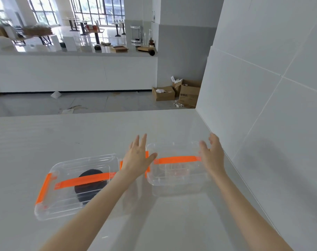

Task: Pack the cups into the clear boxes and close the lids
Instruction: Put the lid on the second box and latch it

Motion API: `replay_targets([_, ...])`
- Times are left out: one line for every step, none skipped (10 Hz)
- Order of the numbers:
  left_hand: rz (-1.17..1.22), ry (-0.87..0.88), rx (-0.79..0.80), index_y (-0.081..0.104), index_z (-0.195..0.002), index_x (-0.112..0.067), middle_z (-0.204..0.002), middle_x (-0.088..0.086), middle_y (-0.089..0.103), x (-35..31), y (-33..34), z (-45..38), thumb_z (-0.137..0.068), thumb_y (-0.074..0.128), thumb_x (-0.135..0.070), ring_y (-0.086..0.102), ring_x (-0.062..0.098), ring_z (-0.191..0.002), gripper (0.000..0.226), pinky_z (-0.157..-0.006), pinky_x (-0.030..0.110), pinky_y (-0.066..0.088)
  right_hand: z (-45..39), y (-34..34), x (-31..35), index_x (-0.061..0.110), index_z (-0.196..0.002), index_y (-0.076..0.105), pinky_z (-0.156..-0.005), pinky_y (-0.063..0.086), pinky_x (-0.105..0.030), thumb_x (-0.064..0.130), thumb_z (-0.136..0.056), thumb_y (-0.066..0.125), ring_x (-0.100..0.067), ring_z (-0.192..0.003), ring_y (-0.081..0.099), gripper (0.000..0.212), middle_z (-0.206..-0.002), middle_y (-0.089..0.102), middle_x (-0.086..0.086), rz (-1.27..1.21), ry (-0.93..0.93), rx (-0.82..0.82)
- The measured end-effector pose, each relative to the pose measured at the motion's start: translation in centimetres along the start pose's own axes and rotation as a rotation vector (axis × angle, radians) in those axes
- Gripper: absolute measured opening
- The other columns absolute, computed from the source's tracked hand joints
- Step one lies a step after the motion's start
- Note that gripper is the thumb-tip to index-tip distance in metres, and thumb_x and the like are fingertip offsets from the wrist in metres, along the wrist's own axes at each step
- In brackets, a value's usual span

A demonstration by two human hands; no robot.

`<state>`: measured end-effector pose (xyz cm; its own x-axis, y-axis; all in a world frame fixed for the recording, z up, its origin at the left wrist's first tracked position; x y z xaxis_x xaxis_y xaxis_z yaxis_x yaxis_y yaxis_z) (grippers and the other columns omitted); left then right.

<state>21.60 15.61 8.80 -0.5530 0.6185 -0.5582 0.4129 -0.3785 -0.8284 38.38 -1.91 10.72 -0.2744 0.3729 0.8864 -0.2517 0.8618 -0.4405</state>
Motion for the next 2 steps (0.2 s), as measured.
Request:
replay_targets([-0.060,0.104,-0.163,0.010,-0.147,-0.020,-0.158,0.010,0.013,-1.7,-4.7,-0.4,-0.086,0.050,-0.048,0.010,0.026,-0.145,0.078,-0.117,0.041,0.019,1.6,-3.7,9.3,0.018,-0.123,0.054,-0.093,0.047,-0.020,0.021,-0.092,0.052,-0.009,-0.112,0.055,0.032,-0.128,0.059,-0.001,-0.489,-0.186,-0.179])
replay_targets([-0.046,0.171,-0.280,0.015,-0.146,-0.019,-0.157,0.009,0.017,-3.3,-10.0,-0.8,-0.086,0.052,-0.045,0.013,0.026,-0.144,0.076,-0.116,0.040,0.021,2.7,-10.5,18.2,0.021,-0.102,0.065,-0.079,0.052,-0.022,0.025,-0.084,0.058,-0.010,-0.095,0.066,0.020,-0.099,0.071,0.007,-1.077,-0.483,-0.166])
Point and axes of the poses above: each hand's wrist, its own z-axis away from the middle knuckle, its own y-axis out of the palm, x = y × z, the point moved 6 cm from there along -z, towards the middle knuckle
